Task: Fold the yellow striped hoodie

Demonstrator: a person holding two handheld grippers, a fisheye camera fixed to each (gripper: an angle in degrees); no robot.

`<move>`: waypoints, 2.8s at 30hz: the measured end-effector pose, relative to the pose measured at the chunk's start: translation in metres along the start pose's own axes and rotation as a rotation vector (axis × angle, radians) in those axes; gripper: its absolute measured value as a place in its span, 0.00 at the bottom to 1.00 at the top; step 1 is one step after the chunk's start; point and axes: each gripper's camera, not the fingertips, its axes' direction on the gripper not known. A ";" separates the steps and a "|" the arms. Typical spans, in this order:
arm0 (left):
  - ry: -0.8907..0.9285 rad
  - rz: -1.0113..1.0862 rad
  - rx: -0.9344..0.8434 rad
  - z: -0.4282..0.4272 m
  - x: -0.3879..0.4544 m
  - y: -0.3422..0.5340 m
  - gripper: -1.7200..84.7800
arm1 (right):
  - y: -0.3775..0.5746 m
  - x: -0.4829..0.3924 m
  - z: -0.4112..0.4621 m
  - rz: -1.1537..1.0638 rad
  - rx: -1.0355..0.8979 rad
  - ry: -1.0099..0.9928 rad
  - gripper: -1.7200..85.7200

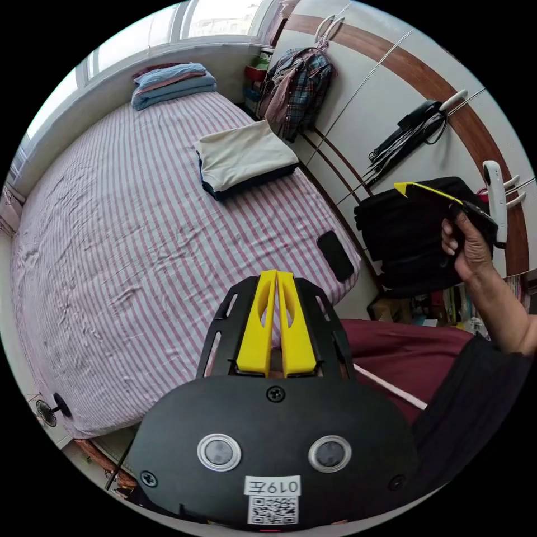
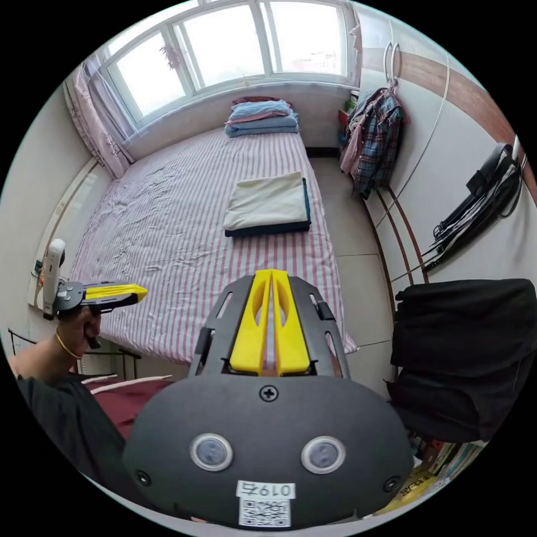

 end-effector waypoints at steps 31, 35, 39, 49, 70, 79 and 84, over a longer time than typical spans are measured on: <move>-0.131 -0.031 0.567 0.171 -0.103 0.506 0.03 | 0.353 -0.489 0.065 -0.785 0.329 -0.357 0.01; -0.167 -0.089 0.588 0.197 -0.113 0.537 0.03 | 0.353 -0.541 0.084 -0.829 0.306 -0.548 0.01; -0.202 -0.224 0.626 0.230 -0.137 0.557 0.03 | 0.357 -0.593 0.125 -0.891 0.352 -0.572 0.01; -0.327 -0.741 0.636 0.297 -0.243 0.612 0.03 | 0.406 -0.741 0.240 -1.294 0.021 -0.917 0.01; -0.771 -1.263 0.735 0.458 -0.279 0.862 0.03 | 0.749 -0.838 0.321 -1.880 -0.212 -1.362 0.01; -0.759 -1.165 0.662 0.478 -0.321 0.999 0.03 | 0.916 -0.889 0.316 -1.847 -0.086 -1.222 0.01; -0.742 -1.079 0.633 0.500 -0.344 1.028 0.03 | 0.977 -0.886 0.316 -1.927 0.078 -1.100 0.01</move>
